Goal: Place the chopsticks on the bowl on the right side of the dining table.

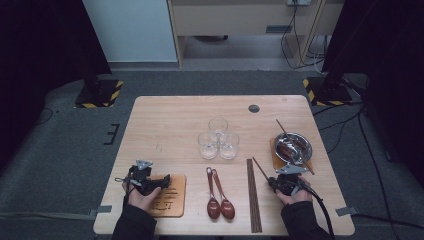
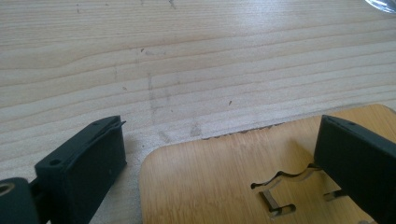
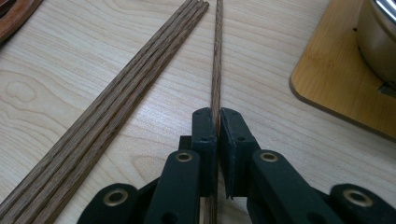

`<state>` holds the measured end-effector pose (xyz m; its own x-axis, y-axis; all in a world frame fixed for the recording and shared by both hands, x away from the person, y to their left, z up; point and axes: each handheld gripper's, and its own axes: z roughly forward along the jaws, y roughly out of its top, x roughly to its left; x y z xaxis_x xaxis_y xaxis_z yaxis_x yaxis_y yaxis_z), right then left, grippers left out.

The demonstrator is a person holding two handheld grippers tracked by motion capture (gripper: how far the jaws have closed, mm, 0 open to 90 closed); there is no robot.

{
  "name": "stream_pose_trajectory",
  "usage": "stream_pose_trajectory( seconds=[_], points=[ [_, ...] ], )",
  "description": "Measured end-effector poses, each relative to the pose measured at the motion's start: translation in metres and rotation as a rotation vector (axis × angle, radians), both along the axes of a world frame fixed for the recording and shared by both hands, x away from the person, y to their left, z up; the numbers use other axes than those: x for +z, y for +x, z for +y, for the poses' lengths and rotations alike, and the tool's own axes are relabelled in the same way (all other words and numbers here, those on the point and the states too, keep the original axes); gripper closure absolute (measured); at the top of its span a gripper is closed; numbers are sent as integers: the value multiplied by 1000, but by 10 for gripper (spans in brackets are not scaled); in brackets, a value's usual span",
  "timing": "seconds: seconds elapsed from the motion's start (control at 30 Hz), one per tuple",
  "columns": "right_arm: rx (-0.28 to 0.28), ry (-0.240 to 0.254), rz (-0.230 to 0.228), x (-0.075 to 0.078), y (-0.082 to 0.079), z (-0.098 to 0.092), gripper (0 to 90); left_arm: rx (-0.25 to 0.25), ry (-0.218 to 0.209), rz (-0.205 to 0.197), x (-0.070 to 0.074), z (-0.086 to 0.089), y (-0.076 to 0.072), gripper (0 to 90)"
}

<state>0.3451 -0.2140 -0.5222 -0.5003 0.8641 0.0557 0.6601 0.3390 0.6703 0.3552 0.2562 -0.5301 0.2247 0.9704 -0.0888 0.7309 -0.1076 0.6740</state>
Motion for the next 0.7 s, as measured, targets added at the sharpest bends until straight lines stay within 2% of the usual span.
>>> stream_pose_trajectory(
  seconds=[0.17, 0.33, 0.7],
  points=[
    [-6, 14, -15, 2, -2, -2, 799, 0, 0, 0, 0, 0, 0, 12],
    [-5, 26, -38, 5, -7, -8, 789, 0, 0, 0, 0, 0, 0, 12],
    [-10, 37, -32, 4, -24, -18, 789, 0, 1, 0, 0, 0, 0, 12]
  ],
)
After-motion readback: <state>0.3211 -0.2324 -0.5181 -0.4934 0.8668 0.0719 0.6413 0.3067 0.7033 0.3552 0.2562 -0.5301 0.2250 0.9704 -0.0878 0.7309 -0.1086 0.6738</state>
